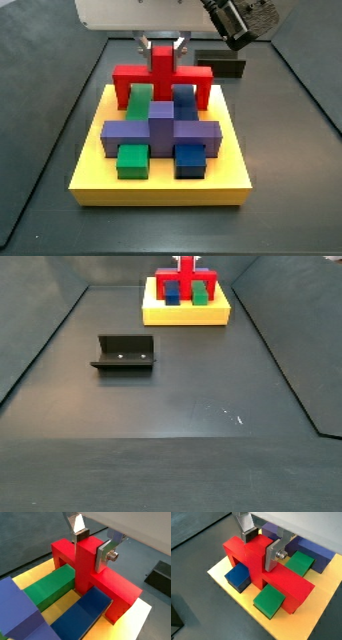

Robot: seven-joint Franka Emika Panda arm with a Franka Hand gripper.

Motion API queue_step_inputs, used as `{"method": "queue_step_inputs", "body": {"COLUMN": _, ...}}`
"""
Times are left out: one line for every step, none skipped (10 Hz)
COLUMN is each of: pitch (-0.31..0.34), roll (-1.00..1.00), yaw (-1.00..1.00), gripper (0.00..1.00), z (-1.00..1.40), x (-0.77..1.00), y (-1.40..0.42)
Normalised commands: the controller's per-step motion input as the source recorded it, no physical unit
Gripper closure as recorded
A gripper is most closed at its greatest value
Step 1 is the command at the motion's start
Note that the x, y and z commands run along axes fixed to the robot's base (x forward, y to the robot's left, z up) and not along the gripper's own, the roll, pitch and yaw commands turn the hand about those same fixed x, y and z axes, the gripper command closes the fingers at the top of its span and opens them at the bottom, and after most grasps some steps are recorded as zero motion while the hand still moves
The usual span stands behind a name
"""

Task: Pick up the red object. Move up. Move to above the board. Insert the red object.
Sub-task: Insert the red object.

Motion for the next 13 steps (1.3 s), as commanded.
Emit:
{"method": "queue_step_inputs", "body": {"pitch": -0.01, "roll": -0.1, "yaw": 0.02, "gripper": 1.0, "z": -0.31, "x": 0.0, "y": -0.07}}
{"method": "queue_step_inputs", "body": {"pitch": -0.059, "roll": -0.04, "yaw": 0.0, "gripper": 1.0, "z": -0.37, "x": -0.05, "y": 0.0}}
{"method": "queue_step_inputs", "body": {"pitch": -0.04, "roll": -0.06, "yaw": -0.05, "gripper": 1.0, "z": -0.32, "x": -0.11, "y": 0.0}}
{"method": "queue_step_inputs", "body": {"pitch": -0.066, "roll": -0.17, "yaw": 0.0, "gripper": 1.0, "z": -0.37, "x": -0.1, "y": 0.09}}
{"method": "queue_step_inputs", "body": {"pitch": 0.0, "roll": -0.15, "yaw": 0.01, "gripper": 1.0, "z": -0.18, "x": 0.02, "y": -0.06}}
{"method": "queue_step_inputs", "body": {"pitch": 0.0, "roll": -0.06, "yaw": 0.01, "gripper": 1.0, "z": -0.07, "x": 0.16, "y": -0.28}}
{"method": "queue_step_inputs", "body": {"pitch": -0.003, "roll": -0.2, "yaw": 0.0, "gripper": 1.0, "z": -0.24, "x": 0.0, "y": -0.03}}
{"method": "queue_step_inputs", "body": {"pitch": -0.044, "roll": -0.25, "yaw": 0.0, "gripper": 1.0, "z": -0.2, "x": 0.0, "y": 0.0}}
{"method": "queue_step_inputs", "body": {"pitch": -0.03, "roll": -0.17, "yaw": 0.0, "gripper": 1.0, "z": -0.22, "x": 0.0, "y": 0.0}}
{"method": "queue_step_inputs", "body": {"pitch": -0.024, "roll": -0.16, "yaw": 0.04, "gripper": 1.0, "z": -0.13, "x": 0.14, "y": 0.0}}
{"method": "queue_step_inputs", "body": {"pitch": 0.0, "roll": -0.17, "yaw": 0.0, "gripper": 1.0, "z": -0.07, "x": 0.02, "y": -0.04}}
{"method": "queue_step_inputs", "body": {"pitch": 0.0, "roll": -0.39, "yaw": 0.0, "gripper": 1.0, "z": 0.12, "x": 0.0, "y": 0.0}}
{"method": "queue_step_inputs", "body": {"pitch": 0.0, "roll": -0.49, "yaw": 0.0, "gripper": 1.0, "z": 0.21, "x": 0.0, "y": 0.0}}
